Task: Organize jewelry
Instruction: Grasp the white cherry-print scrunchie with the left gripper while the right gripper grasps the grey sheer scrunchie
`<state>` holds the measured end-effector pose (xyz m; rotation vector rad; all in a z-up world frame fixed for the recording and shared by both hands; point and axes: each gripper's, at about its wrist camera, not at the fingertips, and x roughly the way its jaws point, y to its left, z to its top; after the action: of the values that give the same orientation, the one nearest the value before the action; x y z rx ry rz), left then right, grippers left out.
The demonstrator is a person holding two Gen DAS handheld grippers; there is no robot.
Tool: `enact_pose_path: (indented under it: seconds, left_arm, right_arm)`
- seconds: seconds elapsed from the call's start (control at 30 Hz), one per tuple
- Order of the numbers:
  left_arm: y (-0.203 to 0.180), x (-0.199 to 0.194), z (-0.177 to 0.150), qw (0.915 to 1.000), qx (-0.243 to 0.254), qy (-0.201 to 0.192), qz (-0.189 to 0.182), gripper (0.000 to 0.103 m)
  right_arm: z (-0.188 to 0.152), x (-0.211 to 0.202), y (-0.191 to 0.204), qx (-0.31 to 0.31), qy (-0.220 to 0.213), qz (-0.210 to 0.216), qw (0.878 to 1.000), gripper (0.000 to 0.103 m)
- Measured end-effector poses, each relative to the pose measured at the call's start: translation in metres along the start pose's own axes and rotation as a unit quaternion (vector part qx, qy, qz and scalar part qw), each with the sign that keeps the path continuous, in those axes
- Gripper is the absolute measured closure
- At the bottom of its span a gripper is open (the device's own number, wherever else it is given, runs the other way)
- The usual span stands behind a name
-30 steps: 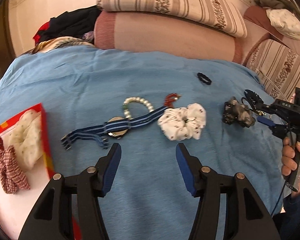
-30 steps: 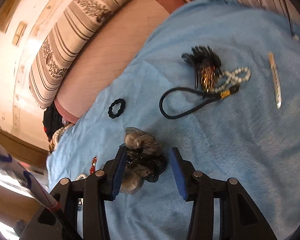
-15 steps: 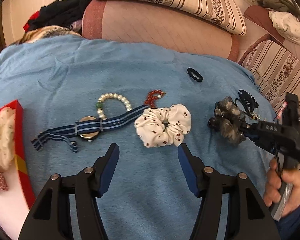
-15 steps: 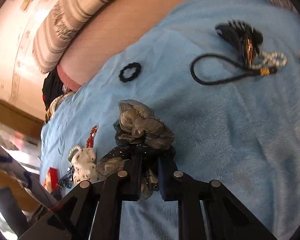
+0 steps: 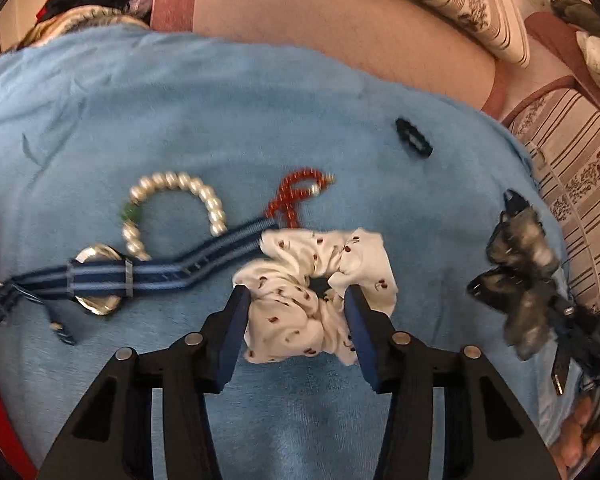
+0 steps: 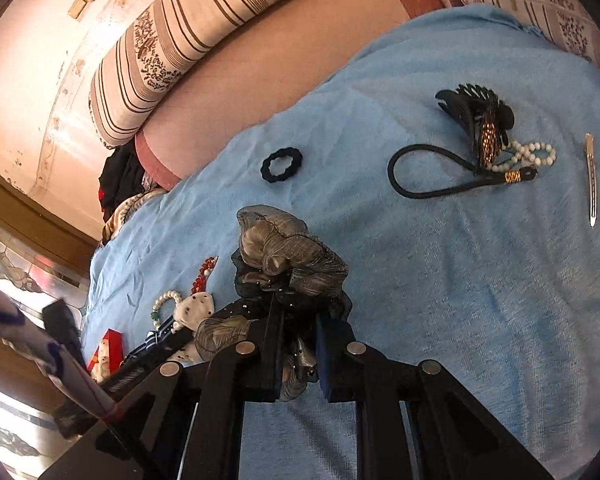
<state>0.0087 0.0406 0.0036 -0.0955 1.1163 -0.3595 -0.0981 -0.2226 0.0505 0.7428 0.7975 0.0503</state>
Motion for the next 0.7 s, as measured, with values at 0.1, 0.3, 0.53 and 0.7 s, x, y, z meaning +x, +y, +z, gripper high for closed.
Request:
enact_pose_path:
  seconds: [0.1,0.3,0.53,0.7]
  left_arm:
    - [-0.004,0.004,-0.011,0.9993,0.016,-0.026,0.021,0.065]
    - [-0.002,-0.019,-0.028,0.9970,0.026,-0.070,0.019,0.090]
    - [0.014,-0.076,-0.052,0.9937,0.039,-0.105,0.007,0.090]
    - [0.025,-0.119,-0.077,0.9901,0.040,-0.135,0.007,0.090]
  right_arm:
    - [0.000,-0.001,0.003,-0.003,-0.005,0.003,1.000,0.089]
    - [-0.001,-0.002,0.012,-0.020,-0.015,0.003,1.000,0.089]
    - [-0.010,-0.003,0.033,-0.053,-0.021,0.008,0.998,0.089]
    - [-0.029,-0.003,0.052,-0.076,-0.015,0.013,0.997,0.089]
